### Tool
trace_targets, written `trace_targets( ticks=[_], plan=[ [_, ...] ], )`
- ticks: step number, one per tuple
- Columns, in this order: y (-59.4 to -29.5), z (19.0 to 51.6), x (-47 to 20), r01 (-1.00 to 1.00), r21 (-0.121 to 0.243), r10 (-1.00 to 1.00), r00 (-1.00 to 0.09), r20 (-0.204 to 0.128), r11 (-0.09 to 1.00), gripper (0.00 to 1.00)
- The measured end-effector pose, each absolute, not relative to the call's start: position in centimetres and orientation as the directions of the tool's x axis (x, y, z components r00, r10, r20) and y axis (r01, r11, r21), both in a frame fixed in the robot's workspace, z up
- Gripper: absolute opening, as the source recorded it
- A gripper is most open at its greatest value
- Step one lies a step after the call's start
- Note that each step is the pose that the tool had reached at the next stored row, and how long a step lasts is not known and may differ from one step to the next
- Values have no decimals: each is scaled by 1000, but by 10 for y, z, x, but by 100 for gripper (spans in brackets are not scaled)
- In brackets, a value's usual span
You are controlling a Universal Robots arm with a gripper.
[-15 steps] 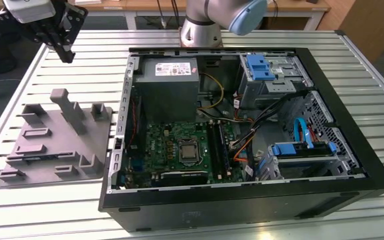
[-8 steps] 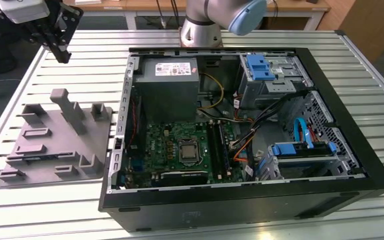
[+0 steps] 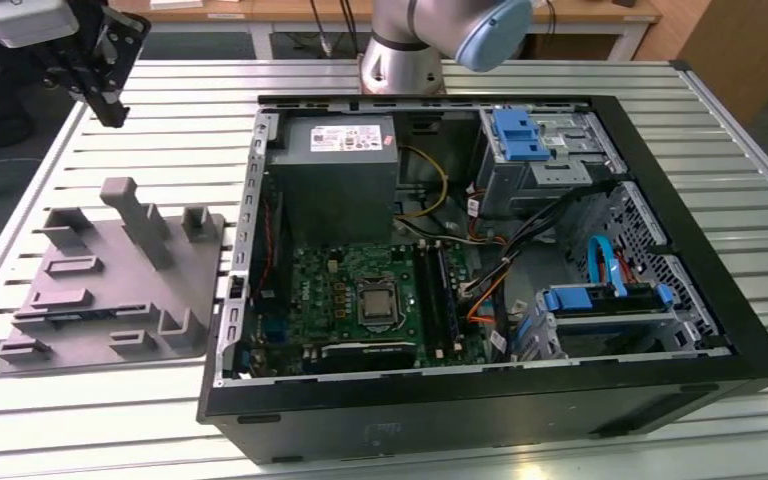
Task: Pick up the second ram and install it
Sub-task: 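Reach for the second ram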
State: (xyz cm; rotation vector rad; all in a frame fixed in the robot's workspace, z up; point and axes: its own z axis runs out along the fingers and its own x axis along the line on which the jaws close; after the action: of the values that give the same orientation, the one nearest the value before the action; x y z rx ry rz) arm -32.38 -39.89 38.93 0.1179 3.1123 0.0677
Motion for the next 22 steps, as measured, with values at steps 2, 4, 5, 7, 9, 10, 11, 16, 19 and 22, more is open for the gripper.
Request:
trace_targets(
  ticks=[2, 4, 5, 7, 9, 10, 11, 16, 19, 22],
  plan=[
    [-399, 389, -327, 75, 44, 76, -997, -25, 996, 10],
    [-399, 389, -330, 75, 44, 76, -997, -25, 996, 10],
    [-399, 389, -331, 75, 44, 76, -997, -25, 996, 10],
    [-399, 389, -334, 75, 44, 76, -997, -25, 996, 10],
    [-399, 389, -338, 75, 44, 76, -997, -25, 996, 10],
    [-399, 389, -340, 75, 44, 76, -997, -25, 996, 10],
    [-399, 388, -342, 75, 44, 76, -997, -25, 996, 10],
    [-399, 388, -349, 75, 44, 76, -997, -25, 996, 10],
    [-399, 387, -353, 75, 44, 76, -997, -25, 996, 10],
    [-399, 387, -357, 75, 44, 76, -997, -25, 996, 10]
  ],
)
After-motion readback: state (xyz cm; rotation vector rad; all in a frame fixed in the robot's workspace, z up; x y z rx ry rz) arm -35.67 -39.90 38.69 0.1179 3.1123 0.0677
